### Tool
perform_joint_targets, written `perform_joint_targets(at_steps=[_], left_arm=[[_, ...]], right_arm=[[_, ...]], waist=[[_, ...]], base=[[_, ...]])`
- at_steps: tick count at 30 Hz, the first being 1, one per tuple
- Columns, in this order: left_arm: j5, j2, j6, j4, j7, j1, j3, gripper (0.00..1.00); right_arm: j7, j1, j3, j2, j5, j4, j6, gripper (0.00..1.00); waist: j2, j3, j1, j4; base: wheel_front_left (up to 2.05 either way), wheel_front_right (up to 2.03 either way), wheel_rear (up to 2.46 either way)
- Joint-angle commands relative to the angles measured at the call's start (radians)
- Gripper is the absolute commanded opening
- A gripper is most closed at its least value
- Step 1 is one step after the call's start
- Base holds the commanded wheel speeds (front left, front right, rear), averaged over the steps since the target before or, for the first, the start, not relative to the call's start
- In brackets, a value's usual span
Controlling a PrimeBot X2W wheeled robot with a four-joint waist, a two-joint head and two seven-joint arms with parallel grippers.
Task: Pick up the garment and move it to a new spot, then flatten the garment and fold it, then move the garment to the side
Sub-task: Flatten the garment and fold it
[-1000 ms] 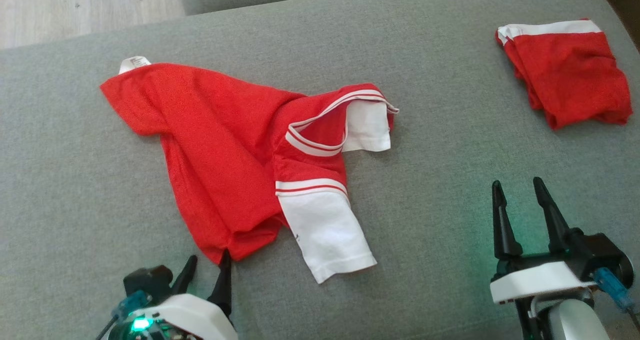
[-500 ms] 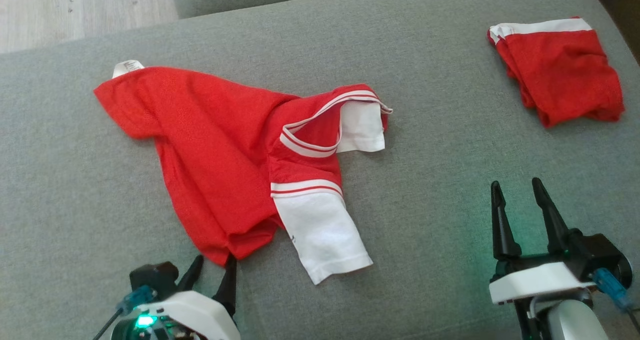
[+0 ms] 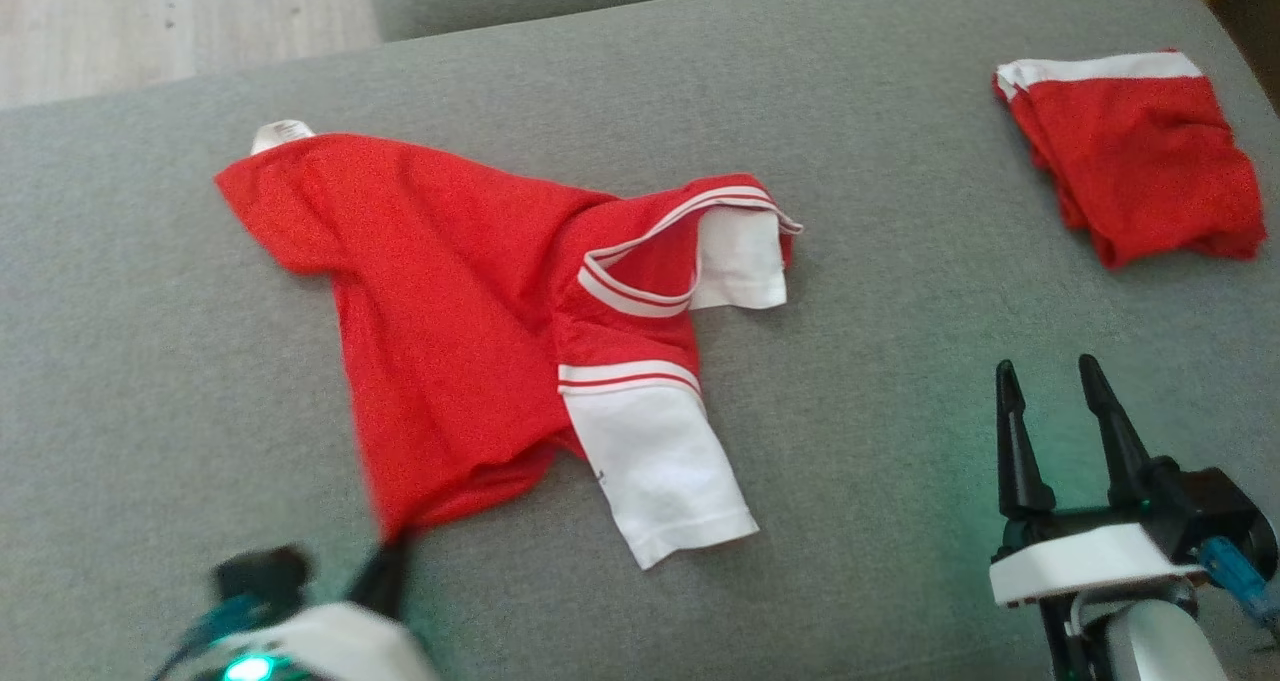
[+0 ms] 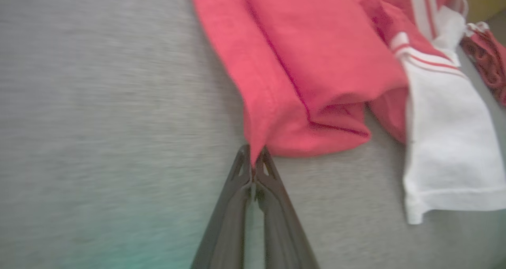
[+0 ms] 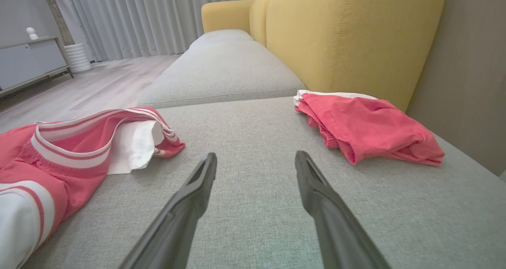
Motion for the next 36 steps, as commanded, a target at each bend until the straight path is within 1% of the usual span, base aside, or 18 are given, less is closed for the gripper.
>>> perform_joint_targets(at_steps=[1, 4, 7, 9, 11, 12, 14, 15, 17, 18, 19, 20, 24, 27, 29, 30, 32, 36], left_arm=[[-0.011, 0.084, 0.023, -0.049, -0.022, 0.018, 0.064, 0.00], [-0.037, 0.153, 0.052, -0.117, -0.039, 0.066, 0.109, 0.00], [-0.066, 0.192, 0.073, -0.174, -0.053, 0.115, 0.144, 0.00], [-0.076, 0.191, 0.080, -0.184, -0.056, 0.129, 0.150, 0.00], [-0.065, 0.196, 0.101, -0.167, -0.063, 0.135, 0.154, 0.00], [-0.065, 0.196, 0.101, -0.167, -0.063, 0.135, 0.154, 0.00], [-0.054, 0.196, 0.130, -0.137, -0.081, 0.139, 0.178, 0.00], [-0.052, 0.193, 0.135, -0.129, -0.087, 0.143, 0.190, 0.00], [-0.056, 0.187, 0.134, -0.119, -0.097, 0.151, 0.221, 0.00], [-0.063, 0.182, 0.128, -0.118, -0.100, 0.158, 0.233, 0.04], [-0.062, 0.184, 0.125, -0.116, -0.101, 0.163, 0.240, 0.40], [-0.058, 0.189, 0.129, -0.112, -0.103, 0.168, 0.249, 1.00], [-0.050, 0.189, 0.161, -0.101, -0.110, 0.194, 0.303, 1.00], [-0.018, 0.193, 0.194, -0.102, -0.113, 0.213, 0.355, 1.00], [0.010, 0.193, 0.204, -0.126, -0.114, 0.225, 0.377, 1.00], [0.028, 0.188, 0.203, -0.149, -0.114, 0.225, 0.389, 1.00], [0.057, 0.171, 0.184, -0.210, -0.114, 0.219, 0.382, 1.00], [0.108, 0.132, 0.150, -0.304, -0.076, 0.170, 0.285, 1.00]], right_arm=[[-0.004, 0.006, 0.018, -0.006, 0.007, -0.032, 0.007, 1.00], [-0.004, 0.007, 0.023, -0.006, 0.008, -0.031, 0.007, 1.00], [-0.004, 0.003, 0.030, -0.006, 0.013, -0.028, 0.007, 1.00], [-0.004, 0.001, 0.033, -0.006, 0.014, -0.027, 0.007, 1.00], [-0.004, 0.001, 0.035, -0.006, 0.014, -0.025, 0.007, 1.00], [-0.004, 0.001, 0.035, -0.006, 0.014, -0.025, 0.007, 1.00], [-0.004, 0.002, 0.035, -0.006, 0.014, -0.025, 0.007, 1.00], [-0.004, 0.002, 0.034, -0.006, 0.014, -0.025, 0.007, 1.00], [-0.004, 0.003, 0.032, -0.006, 0.014, -0.025, 0.007, 1.00], [-0.004, 0.003, 0.031, -0.006, 0.013, -0.024, 0.007, 1.00], [-0.004, 0.003, 0.030, -0.006, 0.012, -0.023, 0.007, 1.00], [-0.004, 0.003, 0.029, -0.006, 0.011, -0.023, 0.007, 1.00], [-0.004, 0.005, 0.028, -0.006, 0.011, -0.022, 0.007, 1.00], [-0.004, 0.008, 0.028, -0.006, 0.010, -0.022, 0.007, 1.00], [-0.004, 0.008, 0.028, -0.006, 0.008, -0.023, 0.007, 1.00], [-0.004, 0.009, 0.027, -0.006, 0.007, -0.023, 0.007, 1.00], [-0.004, 0.008, 0.026, -0.006, 0.005, -0.024, 0.007, 1.00], [-0.004, 0.005, 0.030, -0.006, 0.000, -0.021, 0.007, 1.00]], waist=[[0.0000, -0.004, -0.0001, 0.013], [0.0000, -0.007, -0.0001, 0.026], [0.0000, -0.009, -0.0001, 0.031], [0.0000, -0.009, -0.0001, 0.031], [0.0000, -0.010, -0.0001, 0.029], [0.0000, -0.010, -0.0001, 0.029], [0.0000, -0.012, -0.0001, 0.027], [0.0000, -0.012, -0.0001, 0.025], [0.0000, -0.012, -0.0001, 0.023], [0.0000, -0.013, -0.0001, 0.021], [0.0000, -0.014, -0.0001, 0.019], [0.0000, -0.014, -0.0001, 0.018], [0.0000, -0.018, -0.0001, 0.013], [0.0000, -0.022, -0.0001, 0.009], [0.0000, -0.023, -0.0001, 0.006], [0.0000, -0.023, -0.0001, 0.005], [0.0000, -0.022, -0.0001, 0.002], [0.0000, -0.024, -0.0001, -0.004]], base=[[0.00, 0.00, 0.00], [0.00, 0.00, 0.00], [0.00, 0.00, 0.00], [0.00, 0.00, 0.00], [0.00, 0.00, 0.00], [0.00, 0.00, 0.00], [0.00, 0.00, 0.00], [0.00, 0.00, 0.00], [0.00, 0.00, 0.00], [0.00, 0.00, 0.00], [0.00, 0.00, 0.00], [0.00, 0.00, 0.00], [0.00, 0.00, 0.00], [0.00, 0.00, 0.00], [0.00, 0.00, 0.00], [0.00, 0.00, 0.00], [0.00, 0.00, 0.00], [0.00, 0.00, 0.00]])
